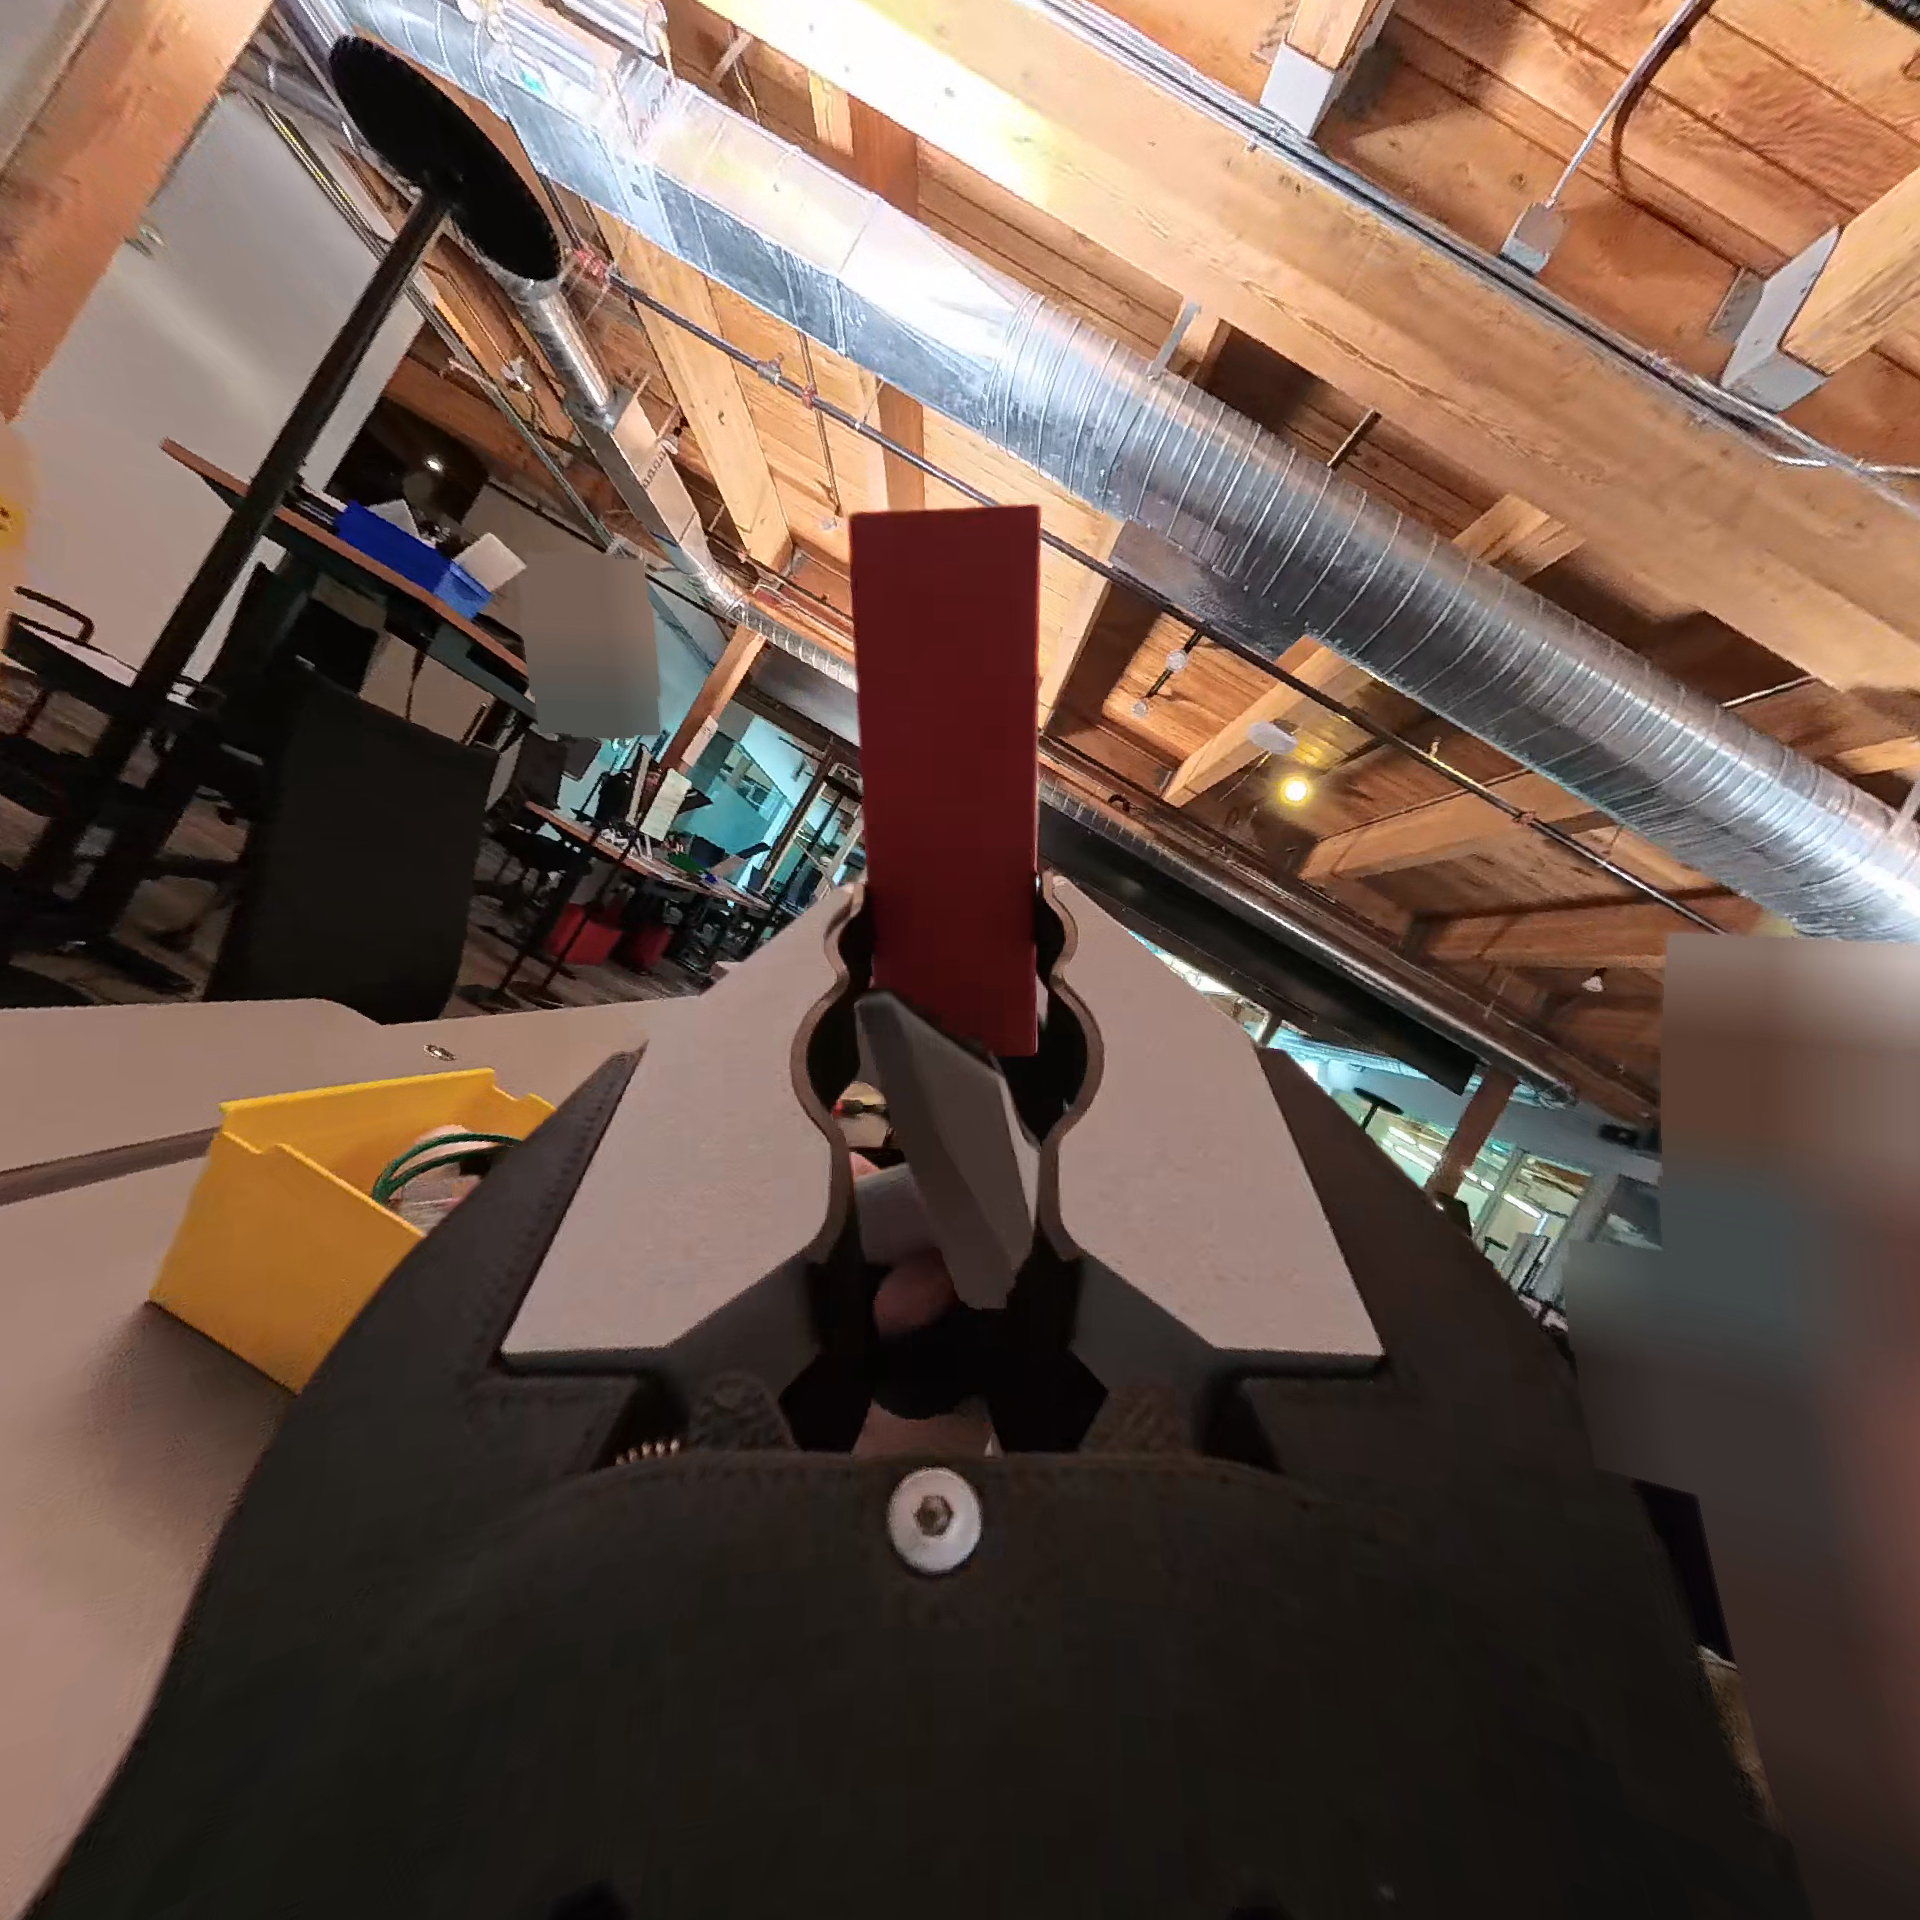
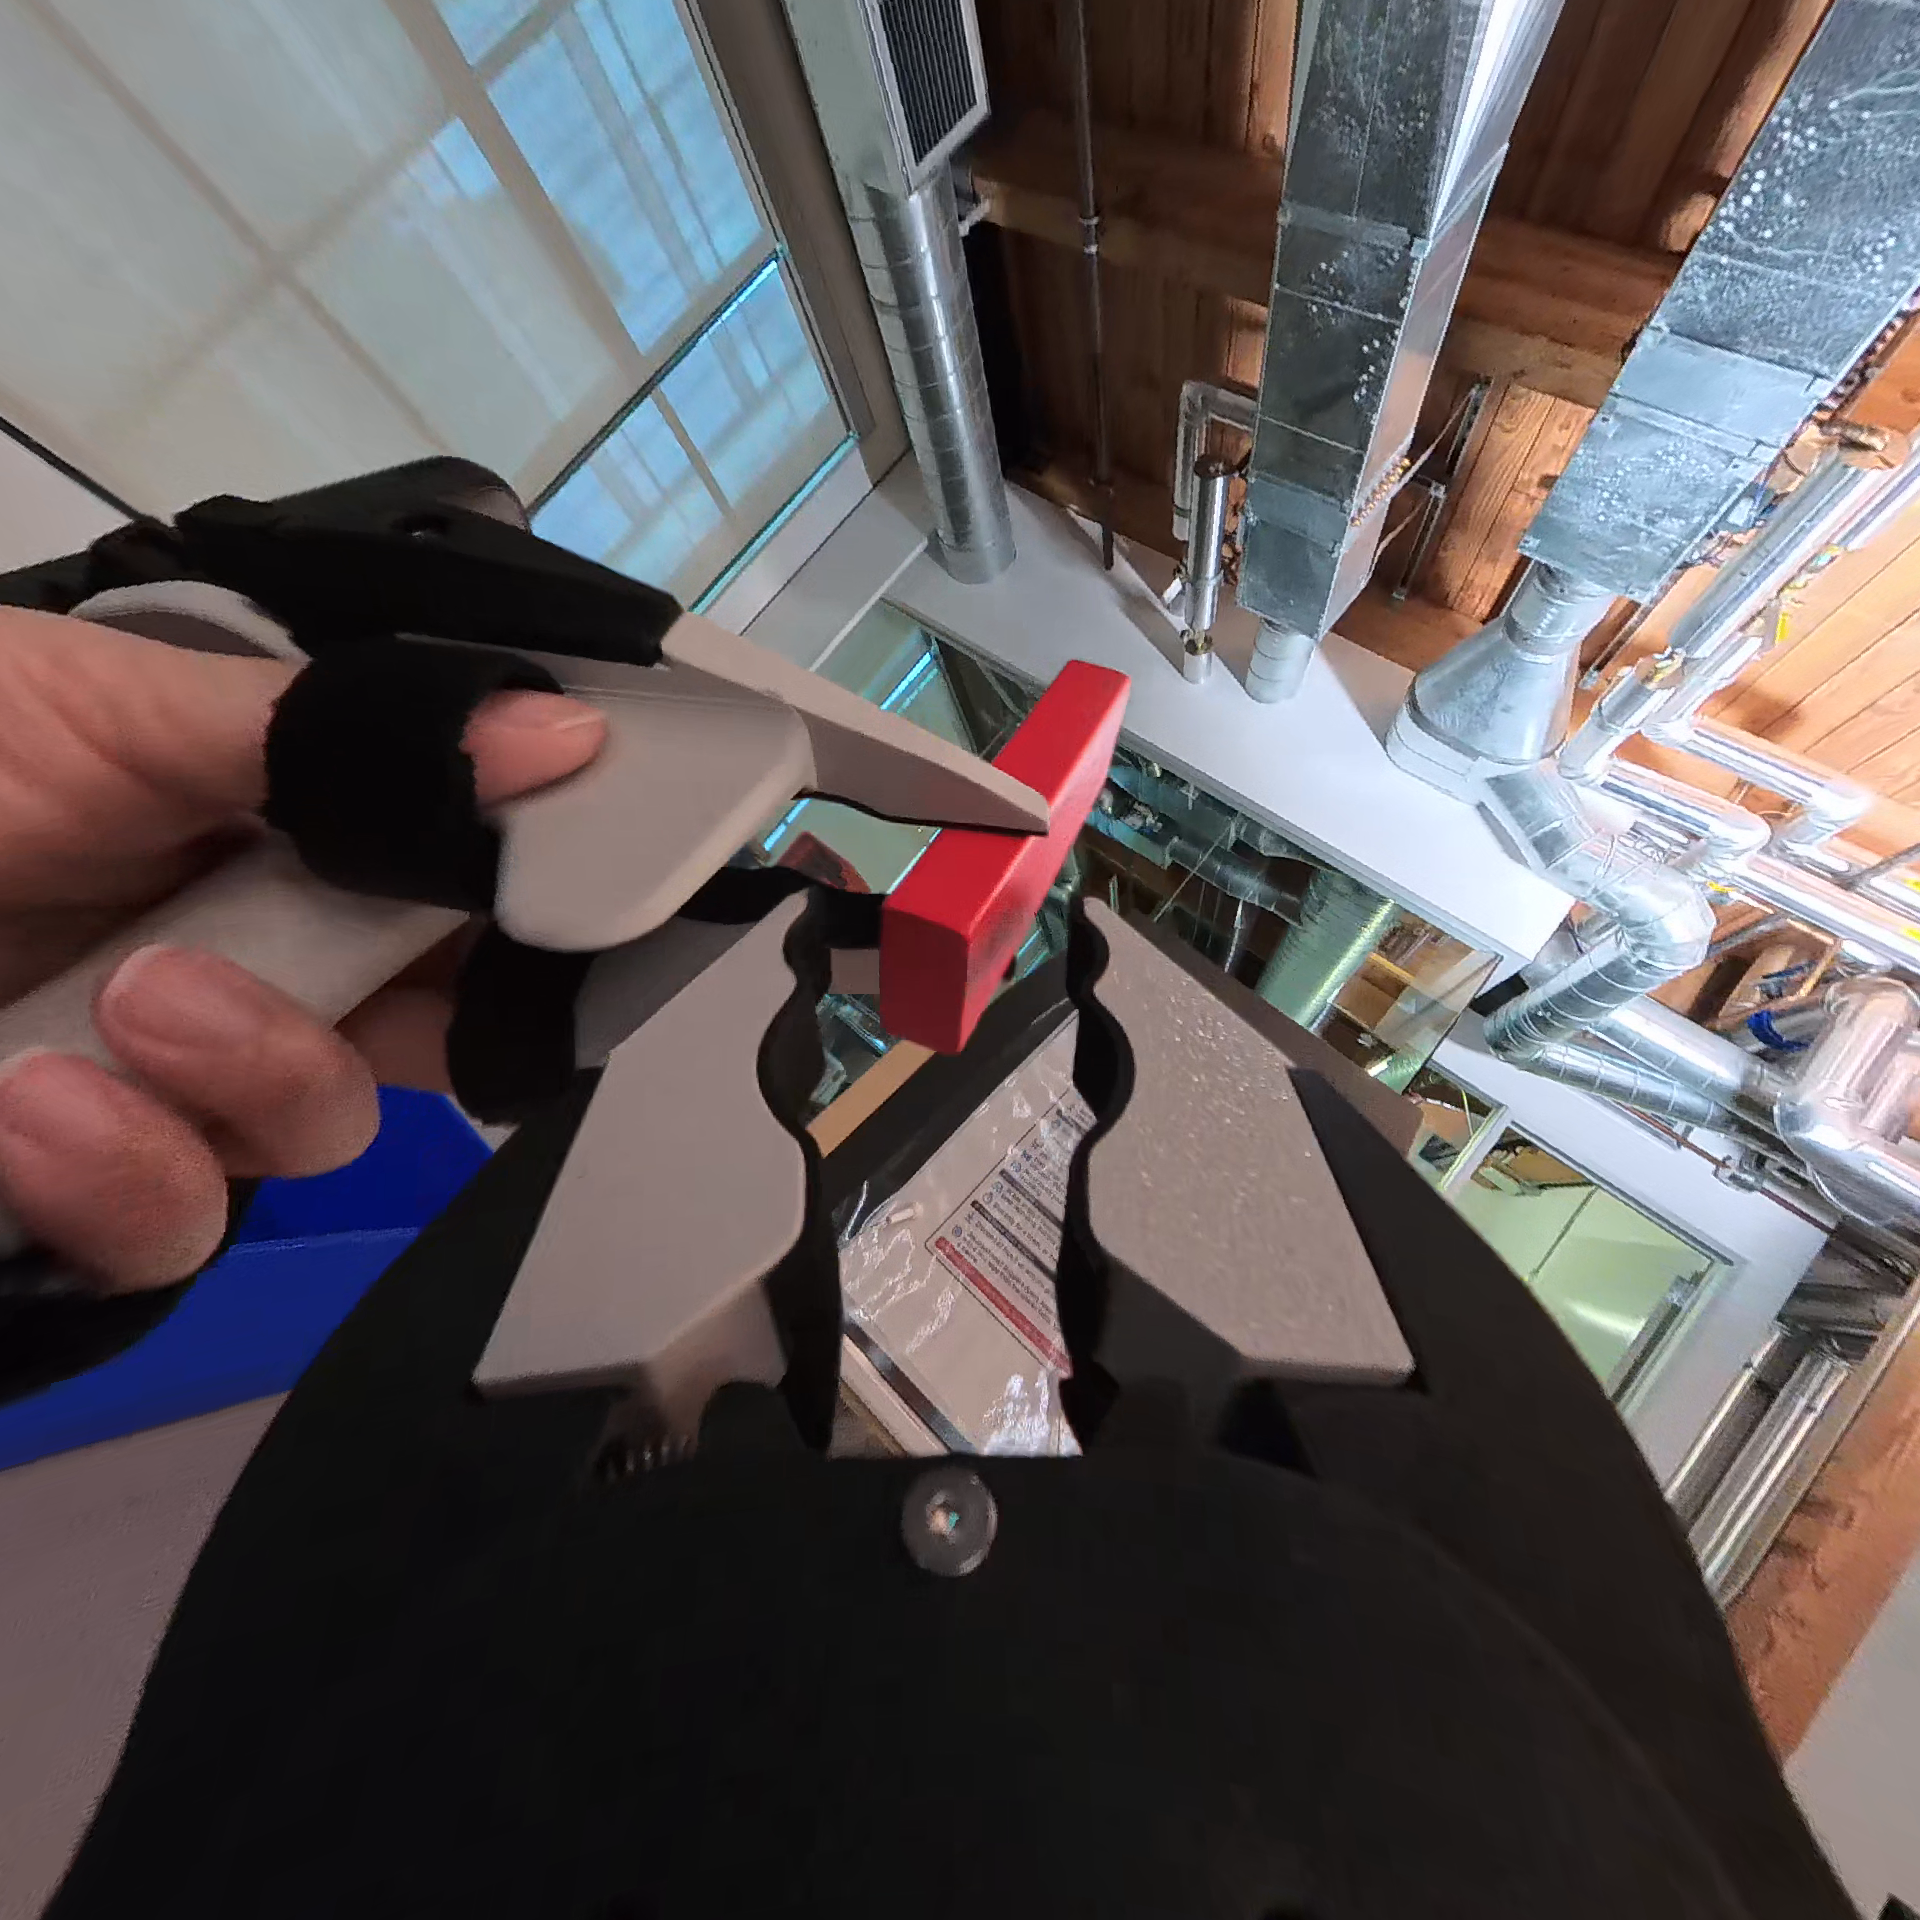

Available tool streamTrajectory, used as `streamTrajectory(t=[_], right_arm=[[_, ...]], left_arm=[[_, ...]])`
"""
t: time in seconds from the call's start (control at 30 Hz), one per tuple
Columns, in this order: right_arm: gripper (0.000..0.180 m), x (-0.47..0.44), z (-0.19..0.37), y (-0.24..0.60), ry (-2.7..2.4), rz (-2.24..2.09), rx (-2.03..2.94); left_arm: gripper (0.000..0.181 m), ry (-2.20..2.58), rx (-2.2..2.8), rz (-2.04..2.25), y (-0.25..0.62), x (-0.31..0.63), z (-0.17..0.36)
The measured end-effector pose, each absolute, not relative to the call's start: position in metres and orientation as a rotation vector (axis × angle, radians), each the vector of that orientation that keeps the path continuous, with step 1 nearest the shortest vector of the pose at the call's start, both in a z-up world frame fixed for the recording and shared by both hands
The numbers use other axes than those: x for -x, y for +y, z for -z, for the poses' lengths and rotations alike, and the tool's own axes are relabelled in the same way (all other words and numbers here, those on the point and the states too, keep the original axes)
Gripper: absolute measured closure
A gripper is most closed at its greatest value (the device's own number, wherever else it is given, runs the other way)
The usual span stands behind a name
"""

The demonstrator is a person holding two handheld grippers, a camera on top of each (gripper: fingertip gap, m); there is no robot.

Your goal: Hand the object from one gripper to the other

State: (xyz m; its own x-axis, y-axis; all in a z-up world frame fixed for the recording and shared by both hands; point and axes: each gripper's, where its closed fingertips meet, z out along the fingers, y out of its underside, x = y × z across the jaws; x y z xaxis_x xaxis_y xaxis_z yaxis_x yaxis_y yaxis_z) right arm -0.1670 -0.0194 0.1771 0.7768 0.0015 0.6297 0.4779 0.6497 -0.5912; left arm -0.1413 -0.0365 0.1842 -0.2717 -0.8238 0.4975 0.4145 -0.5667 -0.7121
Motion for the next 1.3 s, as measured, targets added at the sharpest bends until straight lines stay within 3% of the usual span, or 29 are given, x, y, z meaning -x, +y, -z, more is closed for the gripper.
streamTrajectory(t=[0.17,0.23,0.3,0.43,0.57,0.8,1.0,1.2,1.3], right_arm=[[0.166,0.155,-0.183,-0.024,-0.609,0.311,0.815],[0.165,0.147,-0.188,-0.026,-0.584,0.230,0.829],[0.165,0.141,-0.191,-0.025,-0.579,0.055,0.882],[0.165,0.139,-0.194,-0.031,-0.636,-0.553,1.014],[0.166,0.134,-0.185,-0.054,-0.785,-1.088,1.121],[0.165,0.119,-0.146,-0.059,-0.931,-1.143,1.360],[0.165,0.125,-0.135,-0.057,-0.966,-1.143,1.411],[0.165,0.131,-0.135,-0.063,-1.017,-1.112,1.389],[0.157,0.127,-0.153,-0.060,-0.963,-1.046,1.266]], left_arm=[[0.146,0.677,1.142,1.839,-0.045,0.130,-0.179],[0.108,0.725,1.106,1.711,-0.043,0.132,-0.183],[0.098,0.758,1.087,1.501,-0.031,0.139,-0.184],[0.109,0.881,0.990,1.225,-0.024,0.160,-0.188],[0.112,0.997,0.964,1.348,-0.039,0.176,-0.190],[0.108,1.233,1.119,1.290,-0.049,0.154,-0.150],[0.132,1.329,1.192,1.342,-0.063,0.132,-0.130],[0.166,1.332,1.183,1.471,-0.068,0.129,-0.130],[0.167,1.310,1.180,1.496,-0.066,0.131,-0.133]])
